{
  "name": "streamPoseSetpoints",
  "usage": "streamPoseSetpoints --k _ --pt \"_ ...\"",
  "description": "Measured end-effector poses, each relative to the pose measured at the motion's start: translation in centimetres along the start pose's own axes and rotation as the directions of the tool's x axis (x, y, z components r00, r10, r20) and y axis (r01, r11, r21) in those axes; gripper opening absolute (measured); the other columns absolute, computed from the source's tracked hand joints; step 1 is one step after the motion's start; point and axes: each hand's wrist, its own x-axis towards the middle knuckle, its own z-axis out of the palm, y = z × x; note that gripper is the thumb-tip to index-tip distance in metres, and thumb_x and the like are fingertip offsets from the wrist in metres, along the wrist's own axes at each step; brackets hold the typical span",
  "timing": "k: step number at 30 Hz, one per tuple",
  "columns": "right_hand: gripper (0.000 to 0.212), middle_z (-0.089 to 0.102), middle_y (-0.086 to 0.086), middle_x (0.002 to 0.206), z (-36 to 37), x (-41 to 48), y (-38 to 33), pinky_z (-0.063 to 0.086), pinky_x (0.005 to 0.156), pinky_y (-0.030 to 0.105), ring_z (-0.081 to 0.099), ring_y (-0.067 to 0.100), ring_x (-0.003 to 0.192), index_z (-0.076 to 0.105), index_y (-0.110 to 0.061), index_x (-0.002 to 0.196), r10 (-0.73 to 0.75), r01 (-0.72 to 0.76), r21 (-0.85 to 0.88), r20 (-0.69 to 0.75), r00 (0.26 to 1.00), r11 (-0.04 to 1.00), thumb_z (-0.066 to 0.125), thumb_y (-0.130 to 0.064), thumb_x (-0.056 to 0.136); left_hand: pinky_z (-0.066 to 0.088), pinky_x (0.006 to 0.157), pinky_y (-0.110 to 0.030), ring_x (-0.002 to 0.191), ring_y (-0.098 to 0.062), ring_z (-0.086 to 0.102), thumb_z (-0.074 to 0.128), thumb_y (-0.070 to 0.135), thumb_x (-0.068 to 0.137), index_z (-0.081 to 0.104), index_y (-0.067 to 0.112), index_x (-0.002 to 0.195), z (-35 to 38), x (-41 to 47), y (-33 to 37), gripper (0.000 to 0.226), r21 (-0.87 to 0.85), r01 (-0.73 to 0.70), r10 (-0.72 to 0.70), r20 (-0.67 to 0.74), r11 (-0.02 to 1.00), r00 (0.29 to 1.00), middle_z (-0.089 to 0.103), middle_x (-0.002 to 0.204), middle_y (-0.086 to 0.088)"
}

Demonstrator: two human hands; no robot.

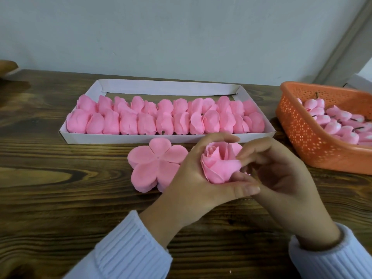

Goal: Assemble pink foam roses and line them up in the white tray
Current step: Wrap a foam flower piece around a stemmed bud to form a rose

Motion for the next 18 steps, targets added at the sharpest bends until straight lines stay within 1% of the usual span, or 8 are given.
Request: streamPoseSetpoints --k 2,5,7,9,11,14,18 --pt "0.02 0.068 -0.008 0.085 0.05 0.0 -0.09 0.048 0.074 0.017 0.063 0.004 0.078 0.06 -0.027 0.097 -0.011 0.01 -0.013 -0.024 1.0 1.0 0.067 -0.015 0.082 0.052 0.068 -0.017 0.072 -0.004 0.066 0.077 -0.011 0.063 0.052 0.005 0.117 0.03 -0.01 0.11 0.061 0.006 -0.004 0.005 -0.021 1.0 1.0 0.066 0.08 0.006" --pt "0.022 0.068 -0.008 0.085 0.11 0.07 -0.21 0.047 0.071 0.015 0.063 0.003 0.078 0.058 -0.021 0.099 -0.024 0.022 -0.034 -0.046 0.999 0.999 0.07 -0.013 0.082 0.052 0.068 -0.017 0.073 -0.004 0.066 0.079 -0.004 0.063 0.054 0.008 0.116 0.03 0.0 0.29 0.06 0.027 -0.027 0.028 -0.047 0.999 0.999 0.065 0.082 0.008" --pt "0.023 0.068 -0.009 0.084 0.13 0.13 -0.24 0.048 0.07 0.016 0.063 0.004 0.077 0.056 -0.018 0.1 -0.019 0.018 -0.028 -0.044 0.999 0.999 0.07 -0.009 0.084 0.053 0.067 -0.017 0.073 -0.002 0.066 0.081 -0.006 0.064 0.056 0.015 0.111 0.0 0.05 0.27 0.057 0.024 -0.044 0.046 -0.072 0.999 0.996 0.065 0.082 0.012" --pt "0.022 0.067 -0.011 0.084 0.15 0.16 -0.22 0.049 0.069 0.018 0.063 0.004 0.075 0.056 -0.018 0.102 -0.019 0.018 -0.023 -0.03 0.999 1.0 0.066 -0.006 0.087 0.054 0.064 -0.018 0.074 -0.003 0.066 0.077 -0.005 0.064 0.058 0.02 0.106 -0.12 0.12 0.16 0.052 -0.02 -0.061 0.058 -0.115 0.998 0.992 0.064 0.083 0.011" --pt "0.021 0.066 -0.011 0.084 0.19 0.18 -0.26 0.049 0.069 0.02 0.062 0.005 0.075 0.056 -0.02 0.103 -0.019 0.018 -0.027 -0.027 0.999 0.999 0.062 -0.009 0.086 0.055 0.063 -0.021 0.076 -0.005 0.066 0.075 -0.004 0.064 0.059 0.022 0.104 -0.21 0.16 0.09 0.05 -0.04 -0.069 0.063 -0.143 0.997 0.988 0.064 0.086 0.009" --pt "0.021 0.067 -0.009 0.083 0.32 0.15 -0.33 0.05 0.067 0.024 0.063 0.009 0.074 0.057 -0.021 0.103 -0.013 0.012 -0.028 -0.04 0.999 1.0 0.063 -0.013 0.085 0.055 0.068 -0.026 0.081 -0.011 0.064 0.078 0.004 0.064 0.061 0.028 0.103 -0.24 0.1 0.02 0.049 0.006 -0.053 0.053 -0.127 0.999 0.991 0.062 0.087 0.008" --pt "0.022 0.066 -0.006 0.084 0.45 0.21 -0.35 0.05 0.067 0.026 0.061 0.011 0.073 0.057 -0.021 0.101 -0.023 0.015 -0.077 -0.099 0.995 0.997 0.067 -0.016 0.082 0.052 0.069 -0.021 0.08 -0.007 0.063 0.075 0.004 0.07 0.059 0.023 0.109 -0.23 0.03 0.05 0.047 0.01 -0.026 0.027 -0.058 1.0 0.998 0.063 0.083 0.012"
